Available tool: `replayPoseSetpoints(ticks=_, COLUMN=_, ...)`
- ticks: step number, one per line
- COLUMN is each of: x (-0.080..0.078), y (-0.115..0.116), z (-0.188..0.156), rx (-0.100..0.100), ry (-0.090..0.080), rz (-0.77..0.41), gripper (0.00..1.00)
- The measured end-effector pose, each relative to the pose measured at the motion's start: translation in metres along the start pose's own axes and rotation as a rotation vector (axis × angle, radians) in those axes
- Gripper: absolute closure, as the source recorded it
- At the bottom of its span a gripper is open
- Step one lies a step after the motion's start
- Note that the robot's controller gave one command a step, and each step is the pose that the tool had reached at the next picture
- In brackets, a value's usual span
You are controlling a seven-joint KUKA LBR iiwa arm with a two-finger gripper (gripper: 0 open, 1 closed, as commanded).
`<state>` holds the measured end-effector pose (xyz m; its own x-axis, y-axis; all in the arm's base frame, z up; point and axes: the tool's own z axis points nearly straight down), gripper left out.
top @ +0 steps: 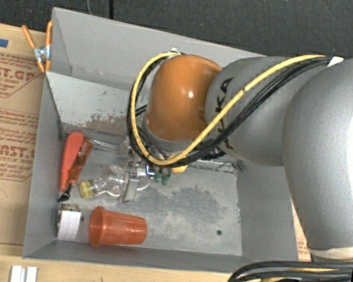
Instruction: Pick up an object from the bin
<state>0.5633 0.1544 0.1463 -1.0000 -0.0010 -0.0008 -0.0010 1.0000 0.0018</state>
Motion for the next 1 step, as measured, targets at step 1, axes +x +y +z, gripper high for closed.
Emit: replayPoseSetpoints(ticks=1, x=0.0094, y=0.0104, z=0.054, rx=-0.002, ry=-0.004, rz=0.061, gripper=0.0)
